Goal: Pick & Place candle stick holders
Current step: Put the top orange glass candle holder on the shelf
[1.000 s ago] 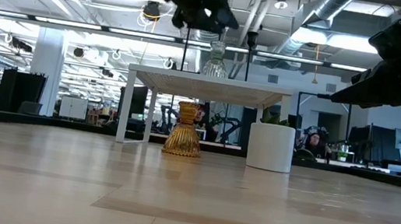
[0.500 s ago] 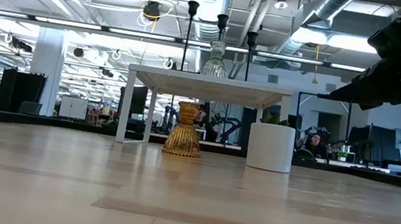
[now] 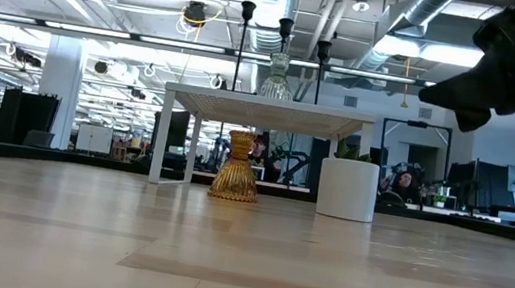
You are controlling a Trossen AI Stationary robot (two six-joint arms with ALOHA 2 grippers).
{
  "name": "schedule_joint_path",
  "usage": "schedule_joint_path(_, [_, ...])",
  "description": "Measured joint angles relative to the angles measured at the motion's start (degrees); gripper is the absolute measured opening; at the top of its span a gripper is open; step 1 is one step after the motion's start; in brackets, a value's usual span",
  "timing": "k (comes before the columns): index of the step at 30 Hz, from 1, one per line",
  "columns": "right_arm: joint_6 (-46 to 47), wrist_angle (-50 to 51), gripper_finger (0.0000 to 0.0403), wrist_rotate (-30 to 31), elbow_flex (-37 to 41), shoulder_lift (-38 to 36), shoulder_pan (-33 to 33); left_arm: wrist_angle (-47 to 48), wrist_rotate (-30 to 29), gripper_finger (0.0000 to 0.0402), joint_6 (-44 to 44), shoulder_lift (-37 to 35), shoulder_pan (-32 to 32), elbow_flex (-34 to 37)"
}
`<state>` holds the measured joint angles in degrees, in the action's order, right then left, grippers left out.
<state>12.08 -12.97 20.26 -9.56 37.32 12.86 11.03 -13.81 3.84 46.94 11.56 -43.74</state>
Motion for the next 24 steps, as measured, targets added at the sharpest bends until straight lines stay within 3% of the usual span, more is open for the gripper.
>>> schedule_joint_path(7, [2.9,0.1,0.0,7.4,-5.1,9.4,5.3,-1.3,-2.7,0.0005,-0.4,-5.5,2.9,5.4])
schedule_joint_path(17, [12.9,-1.0,0.0,19.7,-17.5,33.6,15.5,-1.6,-2.6,0.0006,-2.8,-8.6,3.6,9.0])
schedule_joint_path(24, [15.9,-11.5,0.0,20.6,-26.2,51.1,17.6,-1.7,-2.5,0.0007,-2.8,-8.5,3.6,9.0])
